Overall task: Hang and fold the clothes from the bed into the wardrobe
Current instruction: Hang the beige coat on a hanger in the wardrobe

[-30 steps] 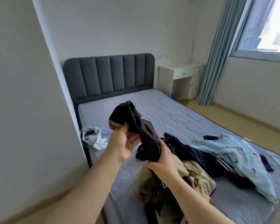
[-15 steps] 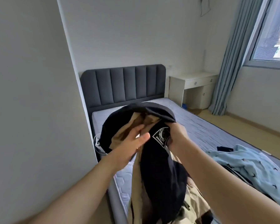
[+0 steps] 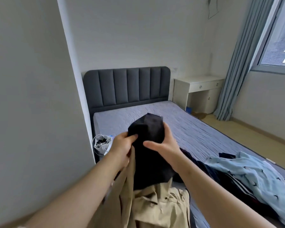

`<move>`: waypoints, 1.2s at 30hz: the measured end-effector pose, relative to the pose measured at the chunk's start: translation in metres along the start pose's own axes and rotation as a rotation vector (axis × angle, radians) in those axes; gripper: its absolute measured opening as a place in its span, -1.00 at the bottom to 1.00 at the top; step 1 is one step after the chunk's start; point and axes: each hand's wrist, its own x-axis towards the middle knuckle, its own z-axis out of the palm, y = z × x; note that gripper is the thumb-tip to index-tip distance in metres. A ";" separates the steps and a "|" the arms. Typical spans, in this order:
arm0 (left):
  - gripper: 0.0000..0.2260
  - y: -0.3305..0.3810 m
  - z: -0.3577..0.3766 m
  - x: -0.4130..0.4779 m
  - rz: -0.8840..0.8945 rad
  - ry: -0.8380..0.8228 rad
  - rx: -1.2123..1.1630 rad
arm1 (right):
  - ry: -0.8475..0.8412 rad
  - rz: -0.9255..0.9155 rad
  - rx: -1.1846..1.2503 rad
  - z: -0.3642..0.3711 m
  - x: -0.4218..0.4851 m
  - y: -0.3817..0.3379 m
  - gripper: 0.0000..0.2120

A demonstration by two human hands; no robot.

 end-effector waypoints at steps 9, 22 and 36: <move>-0.87 0.023 -0.015 0.006 0.235 0.160 0.187 | 0.037 0.188 0.276 -0.009 -0.001 0.012 -0.86; -0.63 -0.046 -0.005 0.011 0.197 -0.316 0.583 | 0.222 0.466 0.972 -0.010 0.027 -0.023 -0.90; -0.73 -0.026 -0.002 0.011 -0.045 0.078 0.078 | 0.323 0.474 0.570 -0.028 0.018 0.015 -0.88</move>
